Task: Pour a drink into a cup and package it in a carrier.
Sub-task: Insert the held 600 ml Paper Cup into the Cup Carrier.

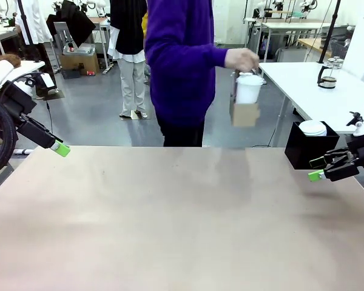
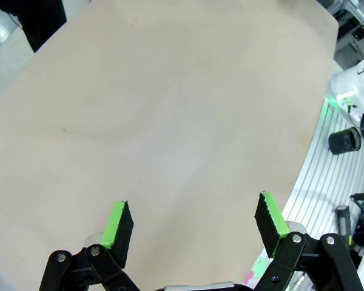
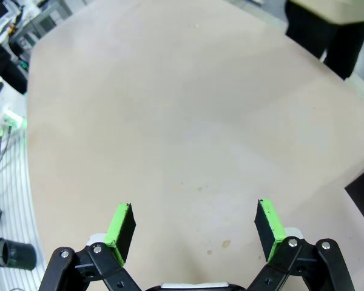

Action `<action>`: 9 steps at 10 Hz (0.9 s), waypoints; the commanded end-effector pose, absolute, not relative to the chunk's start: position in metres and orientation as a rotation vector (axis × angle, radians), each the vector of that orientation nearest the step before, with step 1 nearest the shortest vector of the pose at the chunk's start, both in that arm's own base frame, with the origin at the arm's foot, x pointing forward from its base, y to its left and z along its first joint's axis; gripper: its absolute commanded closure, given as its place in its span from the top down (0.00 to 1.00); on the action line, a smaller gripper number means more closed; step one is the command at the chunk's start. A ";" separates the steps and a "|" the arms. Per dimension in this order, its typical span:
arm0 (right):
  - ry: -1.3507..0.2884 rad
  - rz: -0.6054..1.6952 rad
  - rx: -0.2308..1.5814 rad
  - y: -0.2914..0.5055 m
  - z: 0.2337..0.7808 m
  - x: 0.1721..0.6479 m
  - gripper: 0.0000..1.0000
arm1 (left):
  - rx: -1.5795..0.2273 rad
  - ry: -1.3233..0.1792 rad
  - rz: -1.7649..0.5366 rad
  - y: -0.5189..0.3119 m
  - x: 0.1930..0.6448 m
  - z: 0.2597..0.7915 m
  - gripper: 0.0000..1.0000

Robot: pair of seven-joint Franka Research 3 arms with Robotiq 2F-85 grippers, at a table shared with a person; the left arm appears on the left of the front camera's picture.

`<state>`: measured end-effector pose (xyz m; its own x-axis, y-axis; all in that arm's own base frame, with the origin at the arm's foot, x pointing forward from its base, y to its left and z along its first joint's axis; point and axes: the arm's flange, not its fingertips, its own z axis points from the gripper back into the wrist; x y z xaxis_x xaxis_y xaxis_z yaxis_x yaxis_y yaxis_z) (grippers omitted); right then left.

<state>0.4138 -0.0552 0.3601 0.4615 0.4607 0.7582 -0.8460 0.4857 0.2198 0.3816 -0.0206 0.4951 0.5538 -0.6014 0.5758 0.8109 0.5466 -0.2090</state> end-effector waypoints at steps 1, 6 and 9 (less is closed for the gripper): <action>-0.691 0.883 0.657 -0.056 0.362 0.417 1.00 | -0.506 -0.485 -0.882 -0.021 0.382 0.494 1.00; -0.691 0.883 0.657 -0.056 0.362 0.417 1.00 | -0.506 -0.485 -0.882 -0.021 0.382 0.494 1.00; -0.691 0.883 0.657 -0.056 0.362 0.417 1.00 | -0.506 -0.485 -0.882 -0.021 0.382 0.494 1.00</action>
<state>0.4139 -0.0553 0.3601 0.4614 0.4607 0.7582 -0.8461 0.4857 0.2197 0.3815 -0.0206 0.4951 0.5538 -0.6014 0.5758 0.8109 0.5466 -0.2090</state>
